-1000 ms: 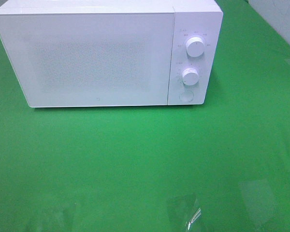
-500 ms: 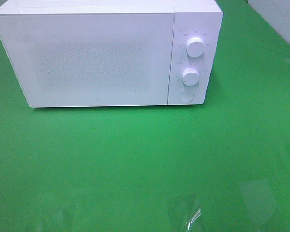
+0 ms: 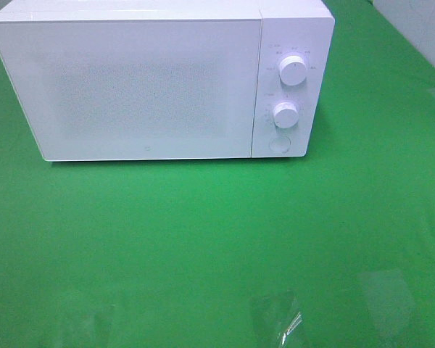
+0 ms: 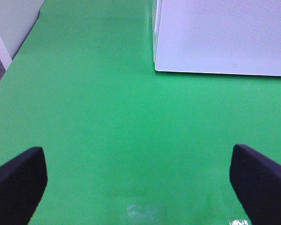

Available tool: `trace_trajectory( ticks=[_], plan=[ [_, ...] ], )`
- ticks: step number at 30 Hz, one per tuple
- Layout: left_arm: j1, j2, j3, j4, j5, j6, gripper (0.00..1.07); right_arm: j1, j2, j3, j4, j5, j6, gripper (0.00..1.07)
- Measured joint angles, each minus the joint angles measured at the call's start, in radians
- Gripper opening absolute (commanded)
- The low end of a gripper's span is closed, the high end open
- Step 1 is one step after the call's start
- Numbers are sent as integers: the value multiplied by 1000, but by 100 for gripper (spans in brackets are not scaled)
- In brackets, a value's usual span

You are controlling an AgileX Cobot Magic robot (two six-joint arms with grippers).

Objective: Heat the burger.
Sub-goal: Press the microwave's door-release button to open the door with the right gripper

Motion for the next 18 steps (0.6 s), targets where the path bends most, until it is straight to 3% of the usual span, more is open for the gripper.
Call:
trace_trajectory(
  ticks=[18],
  plan=[
    [0, 0, 0, 0, 0, 0, 98, 0, 0, 0, 0, 0, 0, 70]
  ],
)
